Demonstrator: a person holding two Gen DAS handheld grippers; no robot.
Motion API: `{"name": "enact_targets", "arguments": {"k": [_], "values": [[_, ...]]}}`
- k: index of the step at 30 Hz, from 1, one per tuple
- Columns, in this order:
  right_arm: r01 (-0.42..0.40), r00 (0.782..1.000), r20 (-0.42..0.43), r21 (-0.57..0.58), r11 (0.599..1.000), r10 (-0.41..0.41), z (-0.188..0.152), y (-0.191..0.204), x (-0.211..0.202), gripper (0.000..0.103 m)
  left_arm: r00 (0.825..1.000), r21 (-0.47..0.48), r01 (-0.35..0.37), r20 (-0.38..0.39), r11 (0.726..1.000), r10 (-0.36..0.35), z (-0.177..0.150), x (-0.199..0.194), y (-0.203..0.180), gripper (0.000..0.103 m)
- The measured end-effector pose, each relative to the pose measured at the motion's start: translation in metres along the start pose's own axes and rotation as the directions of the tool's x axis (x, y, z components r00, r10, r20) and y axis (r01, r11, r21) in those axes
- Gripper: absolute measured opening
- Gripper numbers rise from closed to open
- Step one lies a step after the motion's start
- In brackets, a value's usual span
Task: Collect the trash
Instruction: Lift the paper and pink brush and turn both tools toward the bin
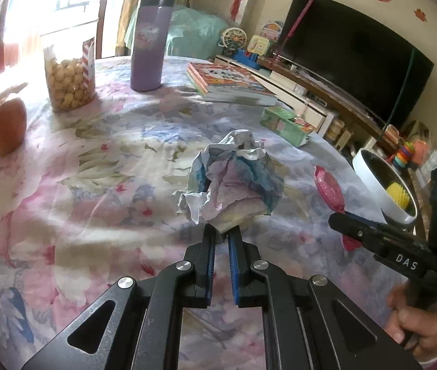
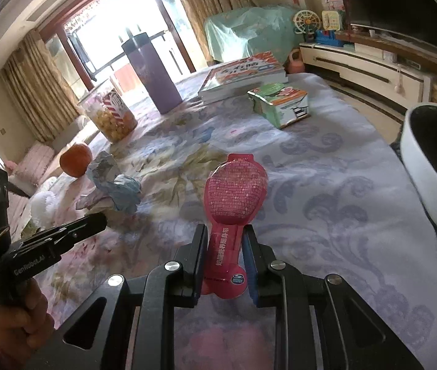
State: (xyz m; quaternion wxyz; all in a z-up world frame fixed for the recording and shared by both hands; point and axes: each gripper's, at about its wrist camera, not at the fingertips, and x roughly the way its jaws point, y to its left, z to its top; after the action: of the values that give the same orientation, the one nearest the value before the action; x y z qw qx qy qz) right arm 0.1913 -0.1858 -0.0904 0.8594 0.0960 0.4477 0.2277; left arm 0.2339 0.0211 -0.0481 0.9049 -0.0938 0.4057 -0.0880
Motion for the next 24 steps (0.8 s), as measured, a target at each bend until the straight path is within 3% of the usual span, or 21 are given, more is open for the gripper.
{"name": "enact_targets", "arguments": {"k": [24], "values": [[-0.042, 0.996, 0.078, 0.033, 0.999, 0.039, -0.022, -0.017, -0.050, 0.023, 0.999, 0.098, 0.028, -0.021, 0.995, -0.026, -0.017, -0.022, -0.060, 0.007]]}}
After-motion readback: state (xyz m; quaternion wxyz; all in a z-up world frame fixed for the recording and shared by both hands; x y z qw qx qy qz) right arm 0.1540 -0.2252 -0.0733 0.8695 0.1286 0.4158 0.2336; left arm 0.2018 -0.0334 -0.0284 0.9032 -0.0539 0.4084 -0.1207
